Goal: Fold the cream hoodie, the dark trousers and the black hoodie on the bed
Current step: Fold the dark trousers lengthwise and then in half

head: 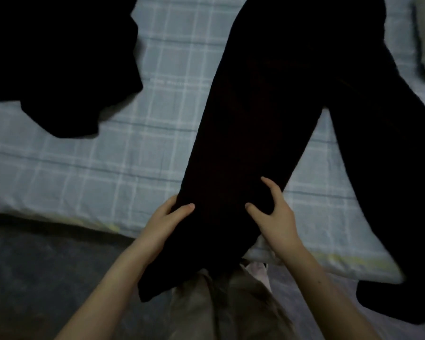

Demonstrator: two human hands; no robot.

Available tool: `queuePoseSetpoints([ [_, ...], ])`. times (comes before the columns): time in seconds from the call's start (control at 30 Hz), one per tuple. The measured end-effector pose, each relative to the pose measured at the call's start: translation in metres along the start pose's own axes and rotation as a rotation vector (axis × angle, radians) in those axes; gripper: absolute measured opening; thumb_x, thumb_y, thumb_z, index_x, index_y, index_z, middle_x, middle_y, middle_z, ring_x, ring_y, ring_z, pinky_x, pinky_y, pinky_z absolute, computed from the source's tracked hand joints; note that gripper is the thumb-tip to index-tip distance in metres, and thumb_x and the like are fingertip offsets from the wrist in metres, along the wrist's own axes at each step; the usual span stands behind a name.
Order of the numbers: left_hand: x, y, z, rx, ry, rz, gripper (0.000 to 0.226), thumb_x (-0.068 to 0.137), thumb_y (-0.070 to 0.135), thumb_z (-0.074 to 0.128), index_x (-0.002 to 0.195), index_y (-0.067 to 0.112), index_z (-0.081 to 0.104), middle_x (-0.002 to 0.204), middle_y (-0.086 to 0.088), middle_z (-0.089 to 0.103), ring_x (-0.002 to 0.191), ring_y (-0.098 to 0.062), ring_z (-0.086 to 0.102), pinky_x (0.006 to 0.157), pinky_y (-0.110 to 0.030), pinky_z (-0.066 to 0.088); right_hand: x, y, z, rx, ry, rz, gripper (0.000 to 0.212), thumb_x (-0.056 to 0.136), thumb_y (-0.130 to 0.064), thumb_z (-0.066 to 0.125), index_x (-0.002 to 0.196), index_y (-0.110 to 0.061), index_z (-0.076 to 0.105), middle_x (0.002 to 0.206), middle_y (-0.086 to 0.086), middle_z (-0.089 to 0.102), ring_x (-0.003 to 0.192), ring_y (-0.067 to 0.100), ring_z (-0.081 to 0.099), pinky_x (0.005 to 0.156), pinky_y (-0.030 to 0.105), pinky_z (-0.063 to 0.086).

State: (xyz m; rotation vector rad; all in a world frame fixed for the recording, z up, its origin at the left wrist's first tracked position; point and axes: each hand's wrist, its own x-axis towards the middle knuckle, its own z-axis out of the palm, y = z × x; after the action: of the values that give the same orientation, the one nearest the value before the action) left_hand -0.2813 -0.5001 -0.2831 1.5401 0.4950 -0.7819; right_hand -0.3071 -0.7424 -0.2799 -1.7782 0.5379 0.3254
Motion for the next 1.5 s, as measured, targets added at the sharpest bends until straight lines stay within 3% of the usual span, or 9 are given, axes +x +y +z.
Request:
queuePoseSetpoints([
  [0.2, -0.009, -0.039, -0.009, 0.066, 0.227, 0.196, 0.029, 0.088, 0.019, 0.074, 0.111, 0.031, 0.063, 0.081, 0.0, 0.076, 0.074, -0.017, 0.074, 0.059, -0.025, 0.056, -0.02, 0.035, -0.007, -0.073, 0.063, -0.023, 0.061, 0.09, -0.017, 0.072, 0.14, -0.042, 0.047, 0.11, -0.036, 0.057, 0.101, -0.019, 0.057, 0.079, 0.007, 0.051],
  [0.33, -0.013, -0.054, -0.006, 0.138, 0.188, 0.153, 0.042, 0.086, 0.001, 0.071, 0.12, 0.021, 0.058, 0.093, -0.005, 0.072, 0.094, -0.023, 0.069, 0.086, -0.038, 0.056, -0.026, 0.04, -0.009, -0.054, 0.066, -0.022, 0.061, 0.092, -0.012, 0.068, 0.144, -0.034, 0.045, 0.127, -0.018, 0.058, 0.119, 0.005, 0.058, 0.095, 0.021, 0.05],
  [0.57, 0.008, -0.034, -0.01, 0.364, 0.137, 0.351, 0.073, 0.081, 0.022, 0.08, 0.139, 0.046, 0.043, 0.099, 0.021, 0.068, 0.1, 0.008, 0.062, 0.078, -0.004, 0.046, -0.009, 0.034, -0.009, 0.01, 0.094, -0.097, 0.071, 0.089, -0.01, 0.072, 0.144, -0.043, 0.041, 0.143, -0.026, 0.046, 0.131, -0.001, 0.047, 0.105, 0.031, 0.048],
  [0.67, 0.004, -0.043, -0.011, 0.307, 0.124, 0.31, 0.072, 0.086, 0.011, 0.074, 0.143, 0.039, 0.04, 0.112, 0.005, 0.07, 0.101, -0.008, 0.067, 0.09, -0.03, 0.056, -0.016, 0.043, -0.007, -0.029, 0.058, -0.055, 0.059, 0.091, -0.013, 0.07, 0.139, -0.04, 0.049, 0.132, -0.031, 0.053, 0.12, -0.007, 0.053, 0.098, 0.029, 0.054],
  [0.87, 0.026, -0.004, -0.023, 0.943, 0.214, 0.458, 0.088, 0.076, 0.065, 0.063, 0.148, 0.052, 0.015, 0.086, 0.017, 0.062, 0.071, -0.002, 0.058, 0.062, -0.025, 0.045, -0.001, 0.034, -0.015, 0.069, 0.127, -0.1, 0.071, 0.088, -0.008, 0.071, 0.144, -0.04, 0.042, 0.138, -0.035, 0.047, 0.126, -0.009, 0.049, 0.093, 0.019, 0.053],
  [1.07, 0.123, 0.086, 0.014, 0.504, -0.006, 0.454, 0.073, 0.088, 0.033, 0.072, 0.148, 0.039, 0.03, 0.096, 0.023, 0.058, 0.077, 0.015, 0.06, 0.067, -0.001, 0.044, 0.073, -0.001, -0.035, 0.018, 0.323, -0.101, 0.076, 0.088, -0.027, 0.074, 0.148, -0.049, 0.032, 0.152, -0.02, 0.039, 0.138, 0.002, 0.039, 0.112, 0.037, 0.042],
  [1.2, 0.141, 0.095, 0.005, 0.416, -0.059, 0.588, 0.056, 0.085, 0.009, 0.07, 0.129, 0.04, 0.053, 0.084, 0.022, 0.064, 0.07, 0.004, 0.061, 0.066, -0.013, 0.05, 0.081, 0.002, -0.049, -0.105, 0.365, -0.125, 0.066, 0.087, -0.012, 0.074, 0.143, -0.037, 0.049, 0.141, -0.019, 0.051, 0.127, -0.009, 0.048, 0.105, 0.015, 0.043],
  [1.37, 0.147, 0.087, -0.016, 0.483, -0.191, 0.538, 0.065, 0.088, 0.009, 0.071, 0.137, 0.043, 0.043, 0.076, 0.01, 0.059, 0.067, -0.002, 0.056, 0.068, -0.016, 0.047, 0.062, -0.008, -0.026, -0.574, 0.599, -0.038, 0.055, 0.091, -0.023, 0.068, 0.141, -0.023, 0.048, 0.139, 0.012, 0.047, 0.121, 0.033, 0.049, 0.099, 0.042, 0.045],
  [1.5, 0.176, 0.134, -0.016, 0.345, -0.169, 0.489, 0.046, 0.093, 0.015, 0.066, 0.121, 0.049, 0.051, 0.078, 0.005, 0.061, 0.074, -0.017, 0.062, 0.081, -0.043, 0.058, 0.061, -0.051, 0.059, -0.43, 0.639, -0.26, 0.021, 0.088, -0.033, 0.063, 0.104, -0.02, 0.057, 0.098, 0.002, 0.054, 0.084, 0.017, 0.054, 0.074, 0.033, 0.044],
])
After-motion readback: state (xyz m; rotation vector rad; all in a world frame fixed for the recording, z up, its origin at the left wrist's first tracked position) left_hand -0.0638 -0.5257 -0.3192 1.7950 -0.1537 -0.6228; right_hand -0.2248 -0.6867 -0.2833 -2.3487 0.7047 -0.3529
